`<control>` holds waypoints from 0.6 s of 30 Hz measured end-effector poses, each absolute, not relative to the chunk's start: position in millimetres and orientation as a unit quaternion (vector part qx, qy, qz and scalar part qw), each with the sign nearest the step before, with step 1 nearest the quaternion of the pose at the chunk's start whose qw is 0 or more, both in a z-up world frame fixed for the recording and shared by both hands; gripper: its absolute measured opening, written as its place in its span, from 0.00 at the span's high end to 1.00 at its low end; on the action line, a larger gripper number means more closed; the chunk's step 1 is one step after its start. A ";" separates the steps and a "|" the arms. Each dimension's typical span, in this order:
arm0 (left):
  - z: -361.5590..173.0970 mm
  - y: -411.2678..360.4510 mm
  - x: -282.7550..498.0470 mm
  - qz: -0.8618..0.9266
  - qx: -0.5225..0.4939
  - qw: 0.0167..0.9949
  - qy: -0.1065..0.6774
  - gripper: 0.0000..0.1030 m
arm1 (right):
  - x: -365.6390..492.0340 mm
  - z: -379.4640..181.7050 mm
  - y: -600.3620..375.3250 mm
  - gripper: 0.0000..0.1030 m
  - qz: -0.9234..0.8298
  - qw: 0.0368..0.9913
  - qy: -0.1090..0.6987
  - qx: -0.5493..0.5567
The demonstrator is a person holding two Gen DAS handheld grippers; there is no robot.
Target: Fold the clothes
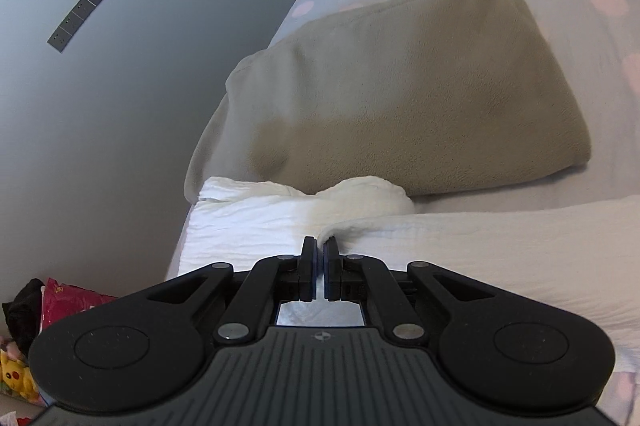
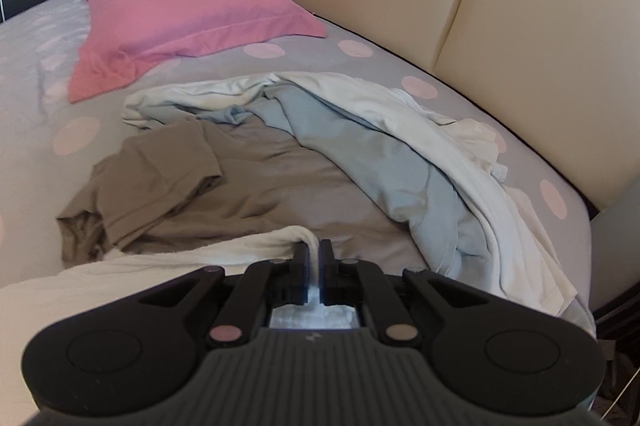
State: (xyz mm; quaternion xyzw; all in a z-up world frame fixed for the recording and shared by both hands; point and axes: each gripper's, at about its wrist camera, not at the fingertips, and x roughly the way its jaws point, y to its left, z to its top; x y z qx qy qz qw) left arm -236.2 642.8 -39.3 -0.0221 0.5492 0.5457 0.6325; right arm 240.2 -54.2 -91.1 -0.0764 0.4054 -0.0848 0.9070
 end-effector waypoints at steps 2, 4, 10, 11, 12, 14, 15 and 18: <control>-45.9 647.1 -238.3 0.550 -0.020 0.625 0.553 0.99 | 241.1 -94.4 -52.5 0.95 -0.086 0.906 0.405 -0.085; -49.6 649.9 -239.7 0.553 -0.020 0.623 0.554 0.99 | 241.2 -97.1 -50.4 0.95 -0.086 0.906 0.405 -0.092; -45.8 639.2 -241.6 0.545 -0.021 0.652 0.527 0.93 | 232.7 -87.8 -50.9 0.67 -0.082 0.910 0.395 -0.090; -42.8 635.0 -242.9 0.542 -0.022 0.662 0.518 0.93 | 229.3 -84.0 -52.0 0.67 -0.080 0.912 0.392 -0.087; -39.2 629.6 -244.8 0.539 -0.024 0.671 0.509 0.92 | 225.7 -80.2 -53.1 0.67 -0.076 0.914 0.389 -0.085; -30.8 615.8 -249.8 0.532 -0.031 0.690 0.490 0.91 | 215.9 -71.8 -53.2 0.67 -0.054 0.919 0.383 -0.077; -26.8 607.6 -252.6 0.527 -0.032 0.700 0.481 0.91 | 210.1 -67.5 -52.4 0.67 -0.040 0.921 0.382 -0.072; -15.3 582.0 -260.9 0.513 -0.033 0.728 0.453 0.91 | 190.7 -54.9 -43.5 0.63 0.001 0.924 0.376 -0.068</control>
